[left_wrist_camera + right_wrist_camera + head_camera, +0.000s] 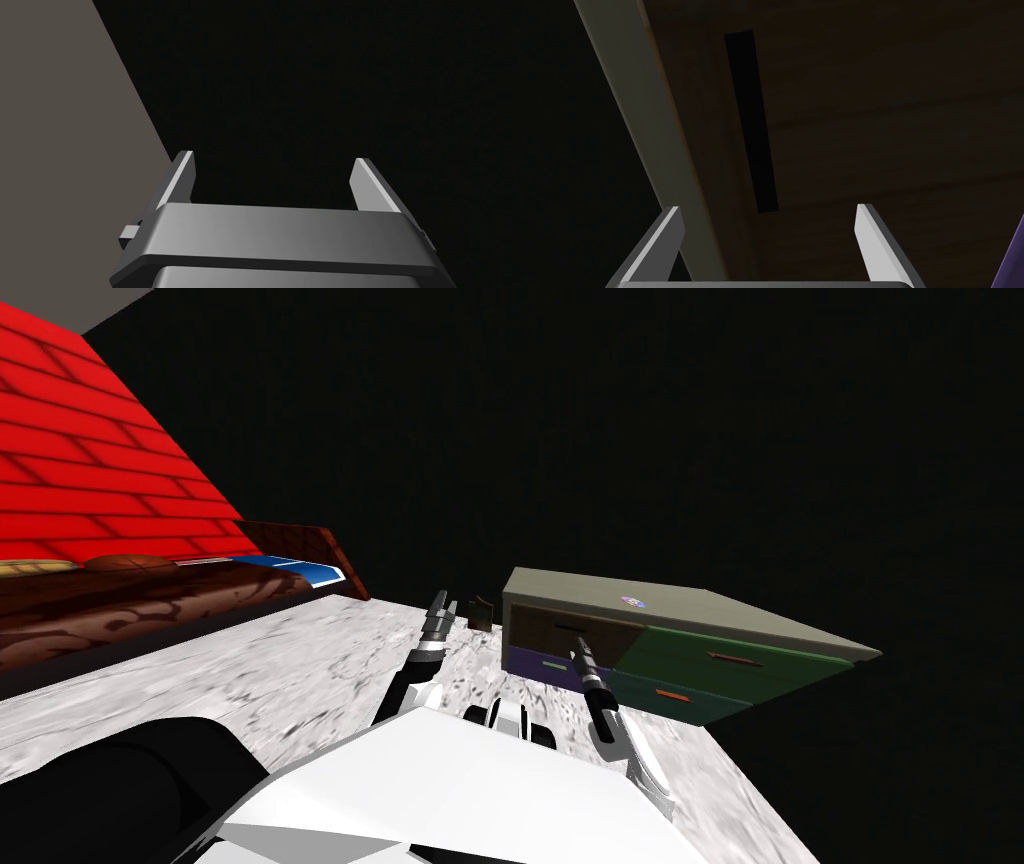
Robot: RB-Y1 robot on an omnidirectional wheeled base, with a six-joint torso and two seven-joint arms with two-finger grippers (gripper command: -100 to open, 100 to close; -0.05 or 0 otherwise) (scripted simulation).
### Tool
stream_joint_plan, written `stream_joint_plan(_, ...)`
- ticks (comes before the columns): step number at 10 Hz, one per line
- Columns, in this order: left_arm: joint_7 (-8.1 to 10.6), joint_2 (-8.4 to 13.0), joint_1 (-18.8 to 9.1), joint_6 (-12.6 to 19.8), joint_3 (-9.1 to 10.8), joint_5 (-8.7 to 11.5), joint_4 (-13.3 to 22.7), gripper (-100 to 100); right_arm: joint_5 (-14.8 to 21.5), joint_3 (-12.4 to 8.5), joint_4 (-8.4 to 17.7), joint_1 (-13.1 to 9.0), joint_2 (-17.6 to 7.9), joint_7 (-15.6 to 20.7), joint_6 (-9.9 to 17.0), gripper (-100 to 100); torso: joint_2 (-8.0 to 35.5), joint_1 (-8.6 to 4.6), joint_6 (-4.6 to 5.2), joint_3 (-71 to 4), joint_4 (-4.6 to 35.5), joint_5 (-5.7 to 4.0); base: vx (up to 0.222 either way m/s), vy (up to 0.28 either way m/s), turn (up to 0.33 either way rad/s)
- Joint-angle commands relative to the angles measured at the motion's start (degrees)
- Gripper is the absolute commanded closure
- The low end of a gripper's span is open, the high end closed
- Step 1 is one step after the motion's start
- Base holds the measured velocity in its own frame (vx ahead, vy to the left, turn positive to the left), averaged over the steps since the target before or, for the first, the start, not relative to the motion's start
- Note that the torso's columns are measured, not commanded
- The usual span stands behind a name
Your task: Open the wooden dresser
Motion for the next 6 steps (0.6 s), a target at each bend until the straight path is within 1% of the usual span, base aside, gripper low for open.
stream_joint_plan(1, 0.00, 0.00, 0.00, 0.00, 0.00, 0.00, 0.00, 0, -1.04, -1.05, 0.50, 0.67, -3.22, 0.21, -2.82, -100, 0.04, -0.02, 0.00, 0.02, 0.01, -0.01, 0.074, 0.070, -0.095)
stream_joint_plan(3, 0.00, 0.00, 0.00, 0.00, 0.00, 0.00, 0.00, 0, -1.66, -1.81, 0.95, 1.03, -3.87, 0.55, -4.63, -100, -0.06, 0.03, -0.01, -0.04, -0.02, 0.01, 0.095, 0.067, -0.073)
stream_joint_plan(6, 0.00, 0.00, 0.00, 0.00, 0.00, 0.00, 0.00, 0, -2.60, -2.96, 1.64, 1.57, -4.12, 1.03, -7.34, -100, 0.03, -0.02, 0.00, 0.02, 0.00, -0.01, 0.073, 0.063, -0.061)
